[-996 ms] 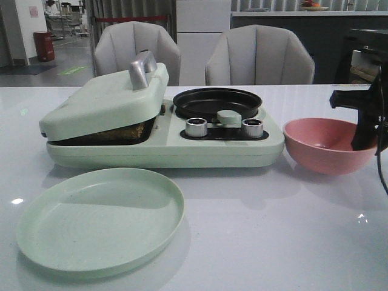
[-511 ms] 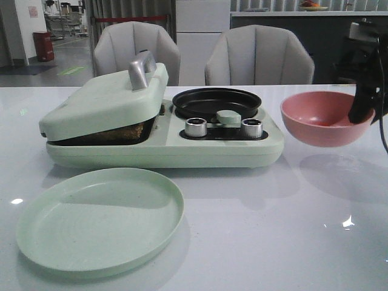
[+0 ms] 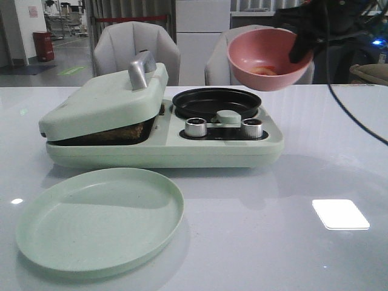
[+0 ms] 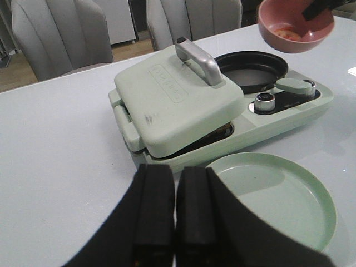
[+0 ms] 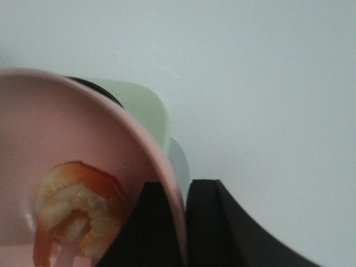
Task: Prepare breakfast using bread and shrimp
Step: 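Grip the pink bowl rim with the right gripper and lift it, then tilt the pink bowl over the black frying pan to pour shrimp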
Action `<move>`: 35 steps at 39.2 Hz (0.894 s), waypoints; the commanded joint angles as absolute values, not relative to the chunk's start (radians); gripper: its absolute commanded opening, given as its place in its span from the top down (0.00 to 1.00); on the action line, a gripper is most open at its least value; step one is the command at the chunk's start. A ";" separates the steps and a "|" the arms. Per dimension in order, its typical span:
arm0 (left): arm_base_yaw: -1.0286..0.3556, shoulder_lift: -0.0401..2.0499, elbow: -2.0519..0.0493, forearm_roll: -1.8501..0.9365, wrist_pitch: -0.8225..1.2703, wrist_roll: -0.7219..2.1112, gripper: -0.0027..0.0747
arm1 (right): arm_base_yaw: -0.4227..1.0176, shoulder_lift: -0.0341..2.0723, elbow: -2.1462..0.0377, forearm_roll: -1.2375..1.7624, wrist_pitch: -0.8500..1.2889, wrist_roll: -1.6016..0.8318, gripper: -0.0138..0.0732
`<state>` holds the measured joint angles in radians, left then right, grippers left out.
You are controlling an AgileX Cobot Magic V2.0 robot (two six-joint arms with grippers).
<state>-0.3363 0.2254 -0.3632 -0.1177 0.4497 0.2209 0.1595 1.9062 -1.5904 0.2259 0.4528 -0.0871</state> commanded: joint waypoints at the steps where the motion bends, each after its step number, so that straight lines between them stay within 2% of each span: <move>1: -0.345 0.234 -0.391 -0.123 0.376 0.208 0.82 | 0.203 1.853 -1.619 0.230 0.255 -0.101 0.67; 20: -0.345 0.234 -0.391 -0.123 0.376 0.208 0.82 | 0.273 1.919 -1.372 0.126 -0.588 -0.101 0.67; 29: -0.345 0.234 -0.391 -0.123 0.376 0.208 0.82 | 0.273 1.977 -1.365 -0.123 -0.802 -0.116 0.67; 35: -0.345 0.234 -0.391 -0.123 0.376 0.208 0.82 | 0.273 1.989 -1.365 -0.171 -0.873 -0.272 0.67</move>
<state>-0.3363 0.2254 -0.3632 -0.1177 0.4497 0.2209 0.2766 2.0490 -1.3368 -0.1423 -0.7342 -0.1771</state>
